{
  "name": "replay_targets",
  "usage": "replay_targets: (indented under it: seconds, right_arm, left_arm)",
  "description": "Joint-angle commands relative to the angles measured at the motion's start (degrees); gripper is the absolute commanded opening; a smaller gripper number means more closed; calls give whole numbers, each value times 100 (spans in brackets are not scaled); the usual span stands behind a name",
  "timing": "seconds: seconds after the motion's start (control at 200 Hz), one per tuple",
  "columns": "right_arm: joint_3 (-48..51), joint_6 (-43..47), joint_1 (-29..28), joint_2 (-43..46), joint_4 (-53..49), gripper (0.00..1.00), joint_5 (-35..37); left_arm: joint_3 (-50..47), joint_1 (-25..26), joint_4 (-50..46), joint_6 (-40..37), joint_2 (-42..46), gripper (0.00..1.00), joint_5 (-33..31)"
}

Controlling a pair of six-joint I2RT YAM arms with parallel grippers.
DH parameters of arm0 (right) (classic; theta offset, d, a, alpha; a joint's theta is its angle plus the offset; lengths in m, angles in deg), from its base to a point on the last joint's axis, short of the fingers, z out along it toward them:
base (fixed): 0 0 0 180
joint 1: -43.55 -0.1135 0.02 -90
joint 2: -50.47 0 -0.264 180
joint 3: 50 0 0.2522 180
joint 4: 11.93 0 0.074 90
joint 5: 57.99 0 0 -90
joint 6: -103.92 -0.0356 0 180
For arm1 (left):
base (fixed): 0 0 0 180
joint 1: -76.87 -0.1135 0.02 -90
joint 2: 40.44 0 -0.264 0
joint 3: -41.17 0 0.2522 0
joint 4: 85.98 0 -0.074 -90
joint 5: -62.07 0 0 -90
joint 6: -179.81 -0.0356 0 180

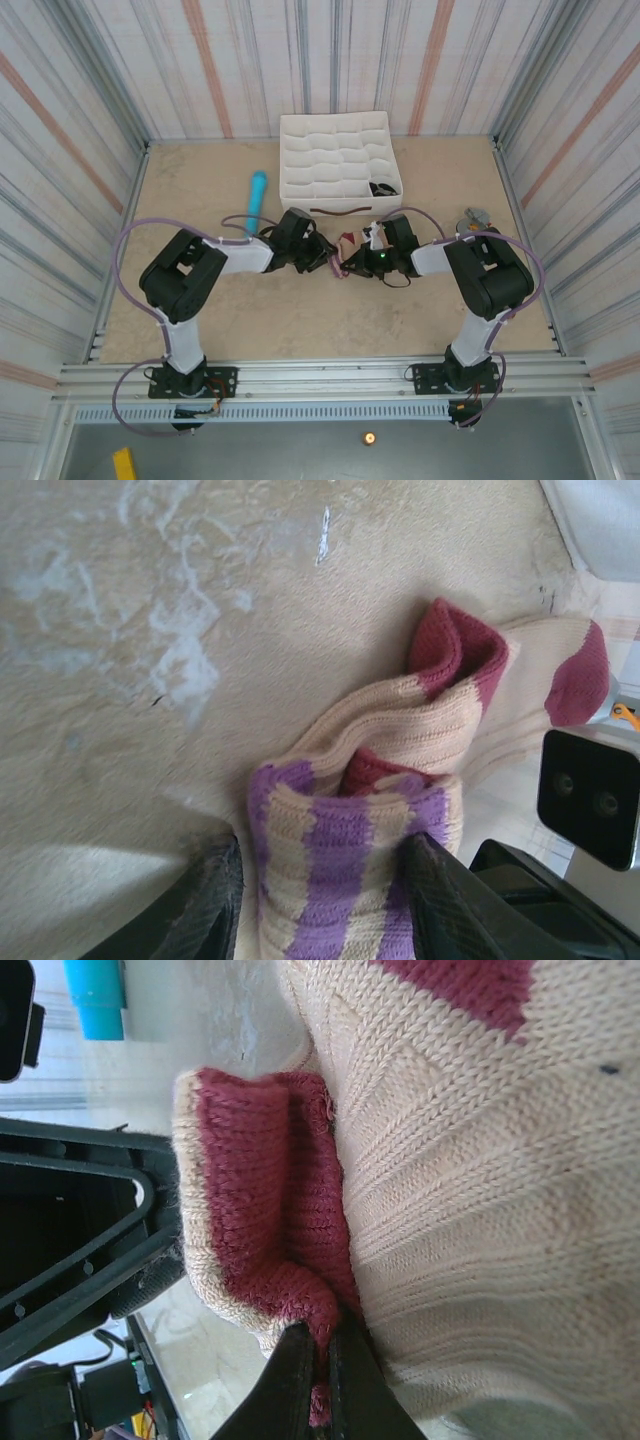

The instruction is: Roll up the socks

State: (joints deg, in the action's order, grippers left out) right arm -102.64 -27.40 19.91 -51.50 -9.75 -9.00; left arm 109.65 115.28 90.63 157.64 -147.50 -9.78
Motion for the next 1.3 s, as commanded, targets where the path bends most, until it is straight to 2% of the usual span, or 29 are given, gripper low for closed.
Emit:
replay_targets:
  seconds: [0.0, 0.175, 0.306, 0.476, 0.646, 0.726, 0.942, 1.102, 1.187, 1.292]
  right_arm:
    - [376, 221, 113, -510, -1606, 0, 1126]
    - [356, 246, 152, -512, -1594, 0, 1049]
    - [371, 265, 191, -476, -1555, 0, 991]
    - [415, 328, 196, -218, -1555, 0, 1136]
    - [431, 621, 104, 366, -1613, 0, 1371]
    - [410, 837, -26, 739, -1697, 5, 1595]
    - [424, 1315, -392, 1645, -1717, 31, 2061]
    - [549, 1721, -863, 2435, -1805, 34, 2693]
    - [694, 2056, -1315, 2948, -1829, 48, 3363]
    - [874, 2503, -1913, 3471, -1806, 57, 4182]
  left_arm:
    - [13, 79, -651, 89, -378, 44, -272]
    - [178, 131, -760, 159, -573, 36, -356]
    - [272, 140, -1038, 136, -538, 23, -495]
    - [442, 107, -1716, -28, -360, 0, -727]
    - [479, 111, -2167, 58, 15, 0, -853]
    - [498, 114, -2378, 192, 179, 0, -911]
    - [637, 79, -2715, 383, 103, 0, -645]
    - [632, 62, -2731, 476, 86, 0, -483]
    - [662, 22, -2772, 432, 105, 0, -406]
    - [782, -51, -2943, 279, 91, 0, -290]
